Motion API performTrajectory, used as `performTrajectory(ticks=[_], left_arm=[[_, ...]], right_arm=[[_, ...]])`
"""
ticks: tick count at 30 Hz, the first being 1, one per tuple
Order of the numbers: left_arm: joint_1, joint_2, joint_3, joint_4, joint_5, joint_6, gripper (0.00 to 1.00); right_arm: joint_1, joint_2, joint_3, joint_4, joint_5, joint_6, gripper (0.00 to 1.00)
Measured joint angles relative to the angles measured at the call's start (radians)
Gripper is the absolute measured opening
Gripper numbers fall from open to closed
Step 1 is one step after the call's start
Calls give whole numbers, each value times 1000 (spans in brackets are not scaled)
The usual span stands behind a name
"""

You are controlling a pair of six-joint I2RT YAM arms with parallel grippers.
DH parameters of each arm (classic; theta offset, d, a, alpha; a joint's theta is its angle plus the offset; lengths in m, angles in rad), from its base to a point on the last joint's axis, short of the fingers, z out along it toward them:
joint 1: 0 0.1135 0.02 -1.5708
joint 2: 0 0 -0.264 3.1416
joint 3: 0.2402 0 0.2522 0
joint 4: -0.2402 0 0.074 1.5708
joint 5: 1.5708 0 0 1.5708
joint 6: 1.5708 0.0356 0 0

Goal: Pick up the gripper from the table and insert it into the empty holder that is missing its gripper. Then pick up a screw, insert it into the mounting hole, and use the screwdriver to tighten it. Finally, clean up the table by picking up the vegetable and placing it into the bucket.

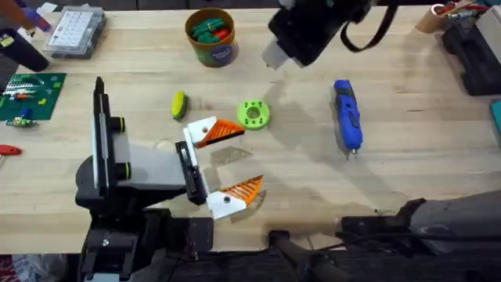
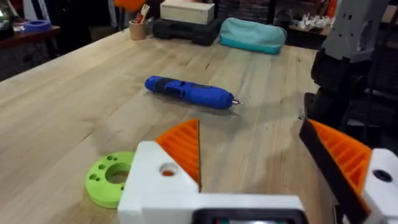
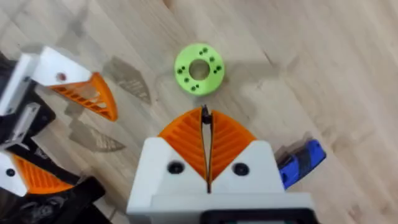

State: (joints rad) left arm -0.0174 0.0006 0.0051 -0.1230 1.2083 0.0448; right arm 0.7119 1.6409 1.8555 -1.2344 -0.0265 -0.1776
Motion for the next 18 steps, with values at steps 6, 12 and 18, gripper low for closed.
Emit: performTrajectory(ticks=[6,12,18], left_arm=[[0,0,0,0,0,0,986],[0,0,0,0,0,0,986],[0,0,0,0,0,0,987]], right_arm=[[65,0,105,-30,0,-79,4],[191,0,135,-35,2,-167,4],[273,0,135,-38,1,-227,4]])
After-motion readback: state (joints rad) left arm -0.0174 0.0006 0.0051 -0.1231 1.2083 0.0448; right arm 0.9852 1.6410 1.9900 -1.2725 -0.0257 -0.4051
